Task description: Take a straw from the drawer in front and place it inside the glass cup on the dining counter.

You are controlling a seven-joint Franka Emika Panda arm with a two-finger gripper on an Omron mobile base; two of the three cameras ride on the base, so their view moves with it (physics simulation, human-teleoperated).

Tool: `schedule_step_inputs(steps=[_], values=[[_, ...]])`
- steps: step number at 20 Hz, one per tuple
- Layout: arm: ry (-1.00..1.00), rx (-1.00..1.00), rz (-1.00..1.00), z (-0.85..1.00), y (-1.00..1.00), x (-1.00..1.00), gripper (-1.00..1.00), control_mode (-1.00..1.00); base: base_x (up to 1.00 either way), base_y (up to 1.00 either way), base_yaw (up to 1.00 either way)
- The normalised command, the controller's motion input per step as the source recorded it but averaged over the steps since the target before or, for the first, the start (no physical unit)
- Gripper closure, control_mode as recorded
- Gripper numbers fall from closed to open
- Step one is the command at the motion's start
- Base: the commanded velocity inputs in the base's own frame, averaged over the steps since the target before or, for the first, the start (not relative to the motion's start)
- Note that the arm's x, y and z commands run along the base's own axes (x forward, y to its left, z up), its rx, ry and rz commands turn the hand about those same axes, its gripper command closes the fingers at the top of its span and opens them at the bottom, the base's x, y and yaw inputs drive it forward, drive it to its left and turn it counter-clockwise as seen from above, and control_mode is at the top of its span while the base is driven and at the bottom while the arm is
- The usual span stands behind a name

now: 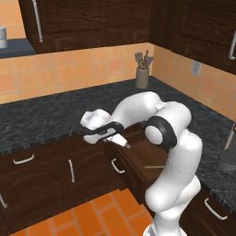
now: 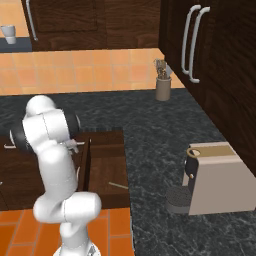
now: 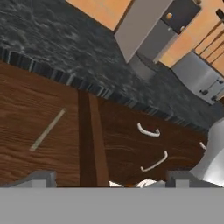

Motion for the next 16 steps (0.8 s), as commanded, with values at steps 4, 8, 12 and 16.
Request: schedule_step_inputs(steps=[4,8,12,16], values=[[-0.26,0.29,-0.02,0.01,-0.61,0.0,-1.0,-1.0,0.0,0.0,0.0],[-0.14,0.32,0.0,0.06,-0.49,0.1,-1.0,-1.0,0.0,0.0,0.0],[-0.11,0.32,0.0,0.0,-0.39,0.14,-1.0,-1.0,0.0,0.0,0.0],[-0.04,0.34,0.0,-0.13,-0.28,0.22,-1.0,-1.0,0.0,0.0,0.0]])
